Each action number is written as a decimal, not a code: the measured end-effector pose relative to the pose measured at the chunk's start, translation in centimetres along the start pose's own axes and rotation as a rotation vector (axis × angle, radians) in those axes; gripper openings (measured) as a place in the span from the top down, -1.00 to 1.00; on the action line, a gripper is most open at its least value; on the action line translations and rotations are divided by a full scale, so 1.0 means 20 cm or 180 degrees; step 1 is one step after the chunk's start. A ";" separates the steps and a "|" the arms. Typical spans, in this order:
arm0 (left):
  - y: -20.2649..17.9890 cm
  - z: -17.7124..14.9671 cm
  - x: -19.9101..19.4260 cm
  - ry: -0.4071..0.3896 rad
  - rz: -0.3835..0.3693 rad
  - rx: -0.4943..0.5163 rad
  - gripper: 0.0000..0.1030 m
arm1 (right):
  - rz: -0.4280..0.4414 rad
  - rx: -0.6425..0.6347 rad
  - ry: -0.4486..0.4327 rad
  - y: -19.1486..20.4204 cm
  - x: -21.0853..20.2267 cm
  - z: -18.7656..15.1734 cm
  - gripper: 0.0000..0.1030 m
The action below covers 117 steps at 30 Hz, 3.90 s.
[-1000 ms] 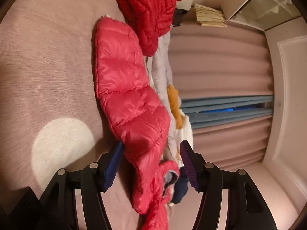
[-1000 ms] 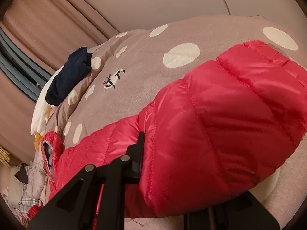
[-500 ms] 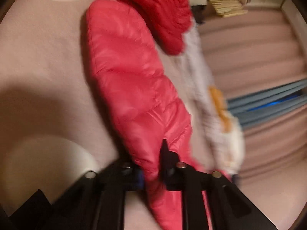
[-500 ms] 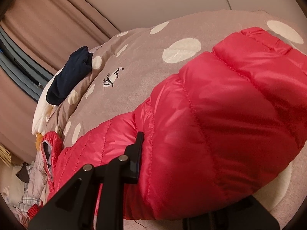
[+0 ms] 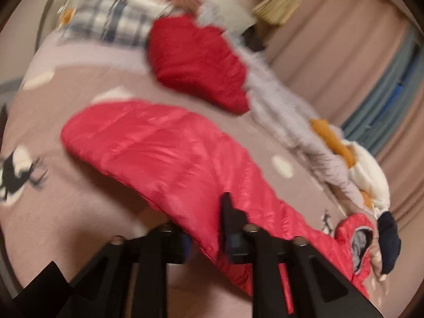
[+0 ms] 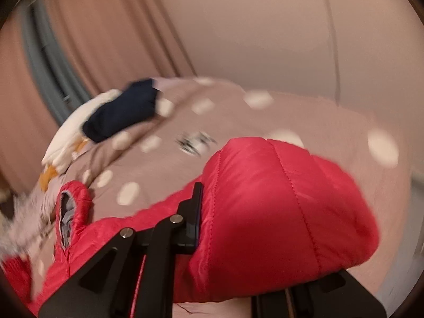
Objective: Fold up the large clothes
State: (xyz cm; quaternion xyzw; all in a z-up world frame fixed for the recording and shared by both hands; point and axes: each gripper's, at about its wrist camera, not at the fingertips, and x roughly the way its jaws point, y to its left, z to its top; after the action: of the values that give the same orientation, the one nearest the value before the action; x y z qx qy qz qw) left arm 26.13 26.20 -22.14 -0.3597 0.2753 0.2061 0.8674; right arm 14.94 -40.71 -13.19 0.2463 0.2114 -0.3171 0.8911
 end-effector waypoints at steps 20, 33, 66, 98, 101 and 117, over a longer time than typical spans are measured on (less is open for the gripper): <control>0.40 0.13 0.20 0.0322 -0.0335 -0.1140 0.67 | 0.1715 -0.2191 0.1419 1.45 -0.05 -0.88 0.15; 0.26 0.15 0.15 0.0194 0.0141 -0.0584 0.67 | 0.0461 -0.1920 0.1344 1.18 0.37 -0.82 -0.44; -1.27 -0.97 -0.45 0.0847 -0.1319 0.2497 0.31 | 0.0389 -0.0978 0.0429 0.34 -0.07 -0.21 -0.83; -0.87 -0.68 -0.21 0.0593 -0.0555 0.1698 -0.59 | 0.0702 -0.1386 0.1210 0.70 0.34 -0.44 0.54; -0.86 -0.72 -0.13 0.0671 -0.0499 0.1766 -0.53 | 0.0650 -0.1352 0.1120 0.64 0.28 -0.43 -0.09; -0.81 -0.83 0.13 0.0815 -0.0323 0.1942 -0.63 | 0.0642 -0.1368 0.1340 0.63 0.49 -0.63 -0.45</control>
State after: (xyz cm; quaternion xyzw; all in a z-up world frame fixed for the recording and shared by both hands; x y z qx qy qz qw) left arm 31.63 3.66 -25.32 -0.1197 0.4128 0.0239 0.9026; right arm 27.60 -29.46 -24.58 0.1322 0.4278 -0.1173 0.8864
